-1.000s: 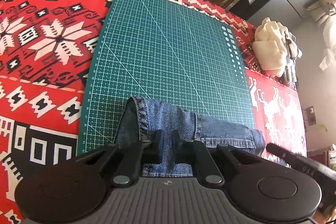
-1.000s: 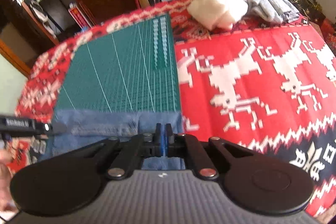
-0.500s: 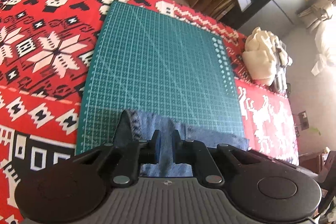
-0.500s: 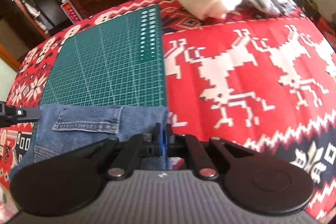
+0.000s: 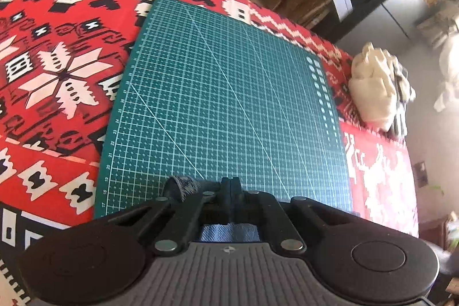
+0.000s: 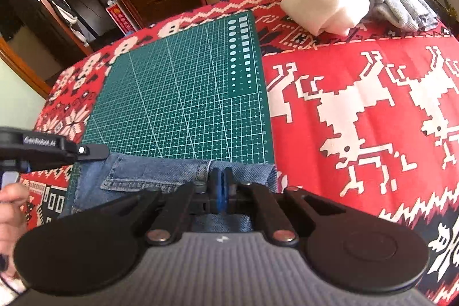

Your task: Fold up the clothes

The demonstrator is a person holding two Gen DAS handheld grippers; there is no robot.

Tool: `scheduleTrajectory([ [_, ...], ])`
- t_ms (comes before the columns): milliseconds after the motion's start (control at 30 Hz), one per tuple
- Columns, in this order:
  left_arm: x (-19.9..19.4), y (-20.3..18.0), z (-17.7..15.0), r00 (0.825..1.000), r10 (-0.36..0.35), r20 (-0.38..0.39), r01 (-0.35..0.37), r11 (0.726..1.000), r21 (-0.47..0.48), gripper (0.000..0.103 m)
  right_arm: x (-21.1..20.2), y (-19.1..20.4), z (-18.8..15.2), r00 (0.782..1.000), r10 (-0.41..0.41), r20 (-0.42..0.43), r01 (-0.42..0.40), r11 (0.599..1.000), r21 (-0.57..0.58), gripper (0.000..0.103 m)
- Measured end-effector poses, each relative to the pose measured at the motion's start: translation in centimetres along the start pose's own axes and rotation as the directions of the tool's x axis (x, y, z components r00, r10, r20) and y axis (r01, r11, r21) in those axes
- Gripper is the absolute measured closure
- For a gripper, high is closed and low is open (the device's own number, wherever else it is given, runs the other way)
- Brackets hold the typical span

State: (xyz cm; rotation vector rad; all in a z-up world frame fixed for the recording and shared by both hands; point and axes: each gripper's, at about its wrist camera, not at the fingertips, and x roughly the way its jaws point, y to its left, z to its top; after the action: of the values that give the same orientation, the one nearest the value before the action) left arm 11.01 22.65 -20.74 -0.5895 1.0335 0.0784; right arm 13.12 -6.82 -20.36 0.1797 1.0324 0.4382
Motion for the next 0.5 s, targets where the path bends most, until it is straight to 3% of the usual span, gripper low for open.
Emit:
scheduleTrajectory([
  [167, -0.9, -0.2, 0.2, 1.0, -0.022, 0.006, 0.022, 0.999, -0.027, 0.1, -0.9, -0.4, 0.3, 1.0, -0.025, -0.008, 0.025, 1.0, 0.011, 0.103],
  [300, -1.4, -0.8, -0.5, 0.995, -0.094, -0.025, 0.093, 0.995, -0.021, 0.1, -1.5, -0.7, 0.3, 1.0, -0.018, -0.01, 0.018, 1.0, 0.025, 0.1],
  [500, 0.8, -1.8, -1.1, 0.999, -0.016, -0.051, 0.018, 0.999, 0.032, 0.1, -0.9, -0.9, 0.1, 1.0, -0.022, -0.022, 0.023, 0.999, 0.046, 0.1],
])
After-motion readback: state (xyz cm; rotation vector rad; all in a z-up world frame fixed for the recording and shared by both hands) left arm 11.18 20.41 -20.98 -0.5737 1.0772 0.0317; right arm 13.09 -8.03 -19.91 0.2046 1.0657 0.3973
